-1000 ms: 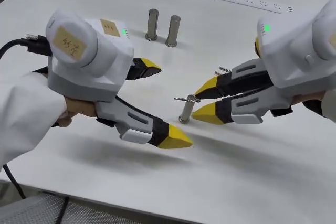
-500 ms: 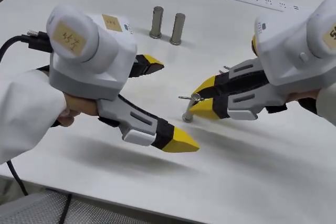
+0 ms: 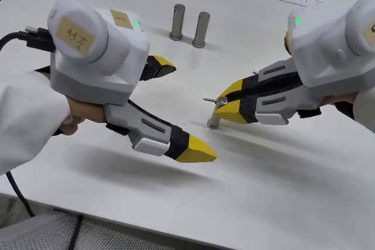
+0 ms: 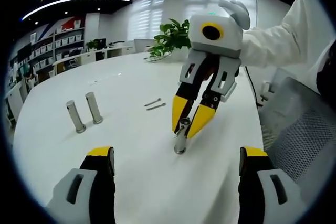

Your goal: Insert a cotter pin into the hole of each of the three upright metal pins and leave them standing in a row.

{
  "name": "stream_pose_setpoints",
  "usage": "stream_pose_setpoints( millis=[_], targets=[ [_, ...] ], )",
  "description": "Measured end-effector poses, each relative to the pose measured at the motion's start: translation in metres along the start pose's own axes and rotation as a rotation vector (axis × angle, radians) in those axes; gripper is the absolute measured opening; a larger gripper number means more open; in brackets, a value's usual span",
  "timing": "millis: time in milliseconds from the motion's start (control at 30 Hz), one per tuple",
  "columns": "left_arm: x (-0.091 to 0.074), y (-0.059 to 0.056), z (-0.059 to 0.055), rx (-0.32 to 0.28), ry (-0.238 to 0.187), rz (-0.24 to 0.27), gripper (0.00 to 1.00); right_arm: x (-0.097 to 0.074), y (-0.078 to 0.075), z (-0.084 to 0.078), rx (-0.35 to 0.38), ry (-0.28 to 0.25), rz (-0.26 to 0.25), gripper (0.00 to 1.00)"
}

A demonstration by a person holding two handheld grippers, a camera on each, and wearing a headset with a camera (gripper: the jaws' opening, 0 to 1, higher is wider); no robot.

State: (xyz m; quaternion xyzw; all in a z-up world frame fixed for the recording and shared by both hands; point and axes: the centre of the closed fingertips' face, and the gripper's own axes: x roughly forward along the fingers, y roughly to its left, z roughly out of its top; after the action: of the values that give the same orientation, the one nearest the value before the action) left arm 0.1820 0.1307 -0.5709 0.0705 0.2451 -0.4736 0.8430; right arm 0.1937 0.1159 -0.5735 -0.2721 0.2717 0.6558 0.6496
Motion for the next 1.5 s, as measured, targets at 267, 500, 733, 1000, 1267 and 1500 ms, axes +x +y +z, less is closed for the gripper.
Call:
stream_pose_setpoints(
  millis=[267,500,733,1000,1267,1500],
  targets=[
    [-0.003,0.008,-0.003,-0.003,0.015,0.020,0.99,0.007,-0.021,0.010,-0.004,-0.011,-0.018,0.04],
    [-0.005,0.010,-0.004,-0.006,0.015,0.023,0.99,0.013,-0.031,0.015,-0.009,-0.012,-0.035,0.04],
    [-0.005,0.012,-0.006,-0.011,0.015,0.028,0.99,0.016,-0.035,0.016,0.005,-0.021,-0.030,0.04],
    [-0.007,0.015,-0.003,-0.049,-0.011,0.030,0.97,0.015,-0.037,0.016,0.003,-0.039,-0.040,0.04],
    [-0.012,0.019,-0.002,-0.075,-0.023,0.038,0.96,0.011,-0.041,0.021,0.010,-0.074,-0.072,0.13],
    [-0.017,0.022,0.006,-0.080,-0.034,0.054,0.96,-0.008,-0.038,0.021,0.033,-0.089,-0.139,0.34]
  ],
)
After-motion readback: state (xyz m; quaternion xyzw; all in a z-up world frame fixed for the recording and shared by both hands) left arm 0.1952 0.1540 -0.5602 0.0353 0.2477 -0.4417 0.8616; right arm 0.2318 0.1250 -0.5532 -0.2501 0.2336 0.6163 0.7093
